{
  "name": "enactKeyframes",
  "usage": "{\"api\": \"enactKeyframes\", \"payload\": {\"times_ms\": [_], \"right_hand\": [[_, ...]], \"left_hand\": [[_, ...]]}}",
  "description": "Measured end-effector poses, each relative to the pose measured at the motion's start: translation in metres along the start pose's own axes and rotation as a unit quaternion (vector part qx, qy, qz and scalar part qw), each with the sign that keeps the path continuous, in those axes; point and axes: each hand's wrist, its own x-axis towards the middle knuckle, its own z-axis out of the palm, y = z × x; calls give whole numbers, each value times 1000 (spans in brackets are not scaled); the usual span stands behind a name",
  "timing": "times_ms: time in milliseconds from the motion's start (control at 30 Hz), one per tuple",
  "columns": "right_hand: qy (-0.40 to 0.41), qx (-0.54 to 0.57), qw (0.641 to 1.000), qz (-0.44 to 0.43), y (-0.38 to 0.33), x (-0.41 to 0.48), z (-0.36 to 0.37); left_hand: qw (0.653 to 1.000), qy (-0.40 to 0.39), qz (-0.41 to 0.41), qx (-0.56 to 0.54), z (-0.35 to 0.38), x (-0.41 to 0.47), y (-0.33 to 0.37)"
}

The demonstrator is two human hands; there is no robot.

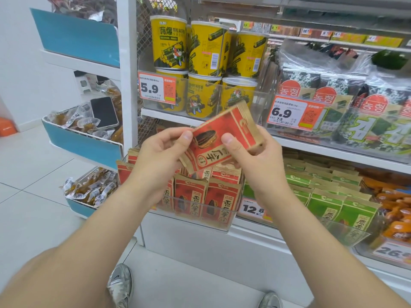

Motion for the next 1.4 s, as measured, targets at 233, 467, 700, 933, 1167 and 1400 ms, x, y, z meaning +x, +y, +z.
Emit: {"api": "enactKeyframes", "payload": {"times_ms": [233,467,700,933,1167,1400], "right_hand": [[63,-28,997,-26,14,1,15],[0,-99,995,-17,16,1,8],[-49,-81,995,-35,16,-4,15],[106,-188,970,-107,23,18,7],[20,-247,962,-116,42,45,29],[-145,-414,897,-54,51,51,33]], "left_hand": [[998,-33,-58,-23,21,-5,-1],[997,-55,15,46,24,-13,-6],[984,37,105,136,17,-9,-4],[899,-9,132,417,-6,17,-10],[772,-211,72,595,-29,23,-16],[738,-253,83,620,-43,40,-45]]}}
